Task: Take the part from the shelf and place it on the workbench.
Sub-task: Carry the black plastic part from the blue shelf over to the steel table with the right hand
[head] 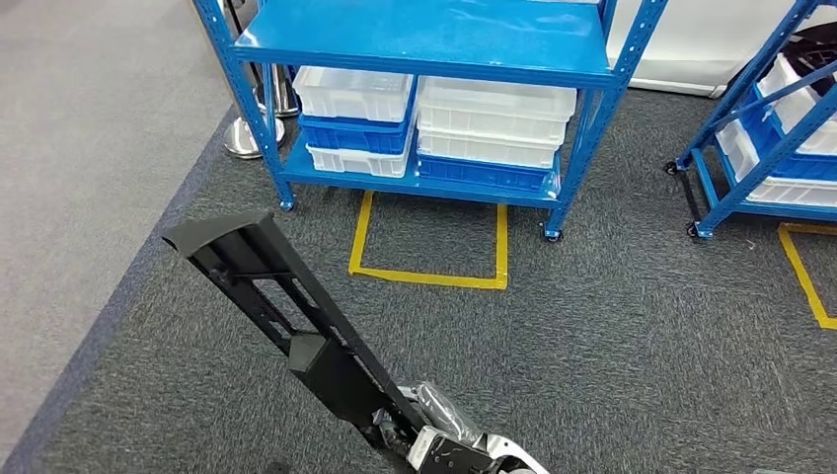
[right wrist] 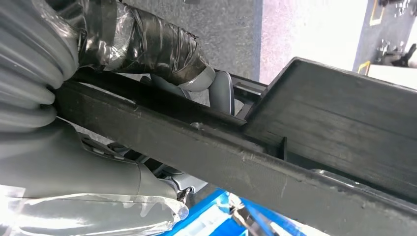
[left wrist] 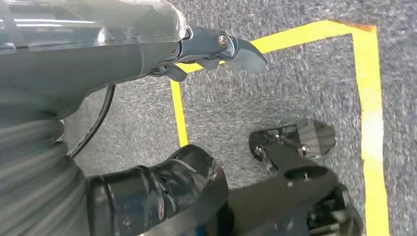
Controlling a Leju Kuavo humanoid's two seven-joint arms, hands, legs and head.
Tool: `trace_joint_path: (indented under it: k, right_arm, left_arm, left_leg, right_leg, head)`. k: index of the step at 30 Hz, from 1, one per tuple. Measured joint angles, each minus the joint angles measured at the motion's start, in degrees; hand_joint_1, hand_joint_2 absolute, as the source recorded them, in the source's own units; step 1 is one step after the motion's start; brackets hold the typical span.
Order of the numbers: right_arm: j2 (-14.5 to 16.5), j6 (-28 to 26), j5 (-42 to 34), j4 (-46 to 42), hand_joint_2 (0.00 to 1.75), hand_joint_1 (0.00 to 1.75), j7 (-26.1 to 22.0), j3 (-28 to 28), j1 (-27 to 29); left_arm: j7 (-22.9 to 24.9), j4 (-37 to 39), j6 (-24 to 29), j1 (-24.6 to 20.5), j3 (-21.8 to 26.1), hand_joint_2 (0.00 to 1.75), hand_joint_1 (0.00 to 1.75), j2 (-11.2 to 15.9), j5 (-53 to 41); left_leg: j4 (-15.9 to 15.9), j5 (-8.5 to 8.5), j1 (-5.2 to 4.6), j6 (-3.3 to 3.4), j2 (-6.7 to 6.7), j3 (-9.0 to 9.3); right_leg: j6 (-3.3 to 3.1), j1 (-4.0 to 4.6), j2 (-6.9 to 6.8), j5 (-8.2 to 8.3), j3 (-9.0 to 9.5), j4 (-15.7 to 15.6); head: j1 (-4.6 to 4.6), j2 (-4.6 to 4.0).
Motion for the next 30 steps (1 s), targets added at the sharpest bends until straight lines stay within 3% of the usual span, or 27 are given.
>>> trace_joint_path:
  k: [2,4,6,7,8,9,10,12,13,15,17,18,21,23,27,29,30]
  right_arm:
    - [-0.10,-0.18,0.08,-0.13,1.75,1.69,0.00,0.04,0.00]
    - [-0.26,-0.44,0.16,-0.33,1.75,1.69,-0.04,0.06,0.04]
    - [-0.52,-0.62,0.25,-0.44,1.75,1.69,-0.08,0.06,0.20]
    - [-0.66,-0.66,0.31,-0.45,1.75,1.69,-0.09,0.06,0.31]
    - [-0.80,-0.68,0.38,-0.46,1.75,1.69,-0.08,0.06,0.43]
    - [-0.91,-0.69,0.43,-0.46,1.75,1.69,-0.08,0.07,0.53]
    - [-0.98,-0.71,0.47,-0.48,1.75,1.69,-0.08,0.07,0.59]
    - [-1.11,-0.73,0.50,-0.56,1.75,1.69,-0.08,0.08,0.62]
    - [-1.17,-0.75,0.51,-0.65,1.75,1.69,-0.09,0.08,0.62]
    - [-1.30,-0.77,0.51,-0.79,1.75,1.69,-0.12,0.08,0.64]
    - [-1.34,-0.78,0.52,-0.87,1.75,1.69,-0.14,0.10,0.64]
    - [-1.34,-0.79,0.53,-0.93,1.75,1.69,-0.14,0.12,0.62]
    - [-1.33,-0.81,0.51,-1.17,1.75,1.69,-0.16,0.15,0.62]
    - [-1.33,-0.82,0.51,-1.22,1.75,1.69,-0.17,0.15,0.63]
    - [-1.34,-0.82,0.51,-1.22,1.75,1.69,-0.17,0.15,0.64]
    - [-1.36,-0.82,0.53,-1.22,1.75,1.69,-0.16,0.16,0.69]
    - [-1.37,-0.82,0.52,-1.23,1.75,1.69,-0.17,0.18,0.68]
  left_arm:
    - [0.02,0.00,0.01,0.08,0.07,1.75,0.00,0.03,-0.07]
    - [0.04,0.00,0.02,0.09,0.13,1.75,0.00,0.04,-0.10]
    - [0.05,0.00,0.02,-0.01,0.18,1.75,0.00,0.03,-0.14]
    - [0.05,0.00,0.02,-0.02,0.22,1.75,0.00,0.03,-0.18]
    - [0.05,0.00,0.02,0.02,0.27,1.75,0.00,0.04,-0.22]
    - [0.05,0.00,0.02,0.07,0.32,1.75,0.00,0.04,-0.27]
    - [0.05,0.00,0.02,0.11,0.35,1.75,0.00,0.04,-0.32]
    - [0.07,0.00,0.01,0.09,0.39,1.75,0.00,0.02,-0.41]
    - [0.07,0.00,0.01,0.02,0.40,1.75,0.00,-0.01,-0.44]
    - [0.05,0.00,0.02,-0.05,0.44,1.75,0.00,-0.04,-0.46]
    - [0.06,0.00,0.05,0.06,0.47,1.75,0.00,0.02,-0.48]
    - [0.07,0.00,0.06,0.13,0.49,1.75,0.00,0.07,-0.48]
    - [0.13,0.00,0.07,0.08,0.51,1.75,0.00,0.14,-0.49]
    - [0.14,0.00,0.07,0.02,0.51,1.75,0.00,0.14,-0.50]
    - [0.14,0.00,0.07,0.01,0.51,1.75,0.00,0.14,-0.50]
    - [0.14,0.00,0.07,0.04,0.52,1.75,0.00,0.13,-0.50]
    - [0.11,0.00,0.08,0.02,0.56,1.75,0.00,0.17,-0.51]
  left_leg:
    - [-0.52,0.31,0.15,1.07,-0.74,-0.42]
    - [-0.94,0.95,0.38,2.13,-1.44,-0.74]
    - [-1.00,1.44,0.30,2.87,-2.19,-1.26]
    - [-0.93,1.61,0.20,3.05,-2.62,-1.55]
    - [-0.81,1.74,0.10,3.16,-3.10,-1.83]
    - [-0.62,1.85,0.03,3.17,-3.65,-2.09]
    - [-0.39,1.92,-0.02,3.14,-4.23,-2.30]
    - [0.03,2.03,-0.10,2.96,-5.38,-2.64]
    - [0.23,2.13,-0.15,2.75,-5.95,-2.87]
    - [0.35,2.55,-0.09,2.05,-6.87,-3.43]
    - [0.25,2.90,0.05,1.29,-7.56,-3.86]
    - [0.63,2.55,0.03,0.95,-7.14,-4.14]
    - [6.02,-1.28,0.09,0.17,-4.15,-6.50]
    - [8.51,-2.75,0.19,0.00,-3.59,-7.56]
    - [9.07,-3.02,0.21,-0.02,-3.54,-7.79]
    - [12.83,-4.05,0.36,-0.33,-3.19,-9.00]
    - [10.53,-3.20,0.31,-0.35,-1.97,-7.26]
  right_leg:
    - [0.65,0.00,-0.26,-0.05,-0.11,0.19]
    - [1.18,-0.17,1.43,-2.18,-1.16,2.63]
    - [1.28,-0.29,3.29,-6.18,-3.91,9.04]
    - [1.24,-0.29,3.56,-7.70,-5.38,12.51]
    - [1.18,-0.28,3.65,-8.35,-6.34,14.89]
    - [1.06,-0.28,3.72,-7.85,-6.36,15.27]
    - [0.87,-0.28,3.87,-6.34,-5.29,13.46]
    - [0.31,-0.26,5.56,-2.76,-1.38,6.15]
    - [0.15,-0.27,6.57,-1.75,0.10,3.04]
    - [0.06,-0.15,7.68,-1.47,0.95,0.65]
    - [-0.19,-0.24,6.77,-1.01,0.83,0.22]
    - [-0.45,-0.38,6.20,-0.74,0.85,-0.04]
    - [-1.12,-0.61,4.38,-0.17,0.74,-0.57]
    - [-1.20,-0.54,3.88,-0.12,0.65,-0.55]
    - [-1.20,-0.53,3.78,-0.12,0.63,-0.54]
    - [-1.19,-0.49,2.50,-0.12,0.33,-0.34]
    - [-1.06,-0.39,1.33,-0.13,0.19,-0.21]
  head:
    - [0.02,-0.01]
    - [0.04,-0.01]
    - [0.05,0.00]
    - [0.05,-0.01]
    - [0.04,-0.01]
    - [0.04,-0.01]
    - [0.04,0.00]
    - [0.04,0.00]
    - [0.03,0.00]
    - [0.02,0.01]
    - [0.02,-0.01]
    - [-0.05,-0.01]
    - [-0.37,0.00]
    - [-0.39,-0.01]
    - [-0.39,-0.01]
    - [-0.39,-0.01]
    - [-0.38,-0.01]
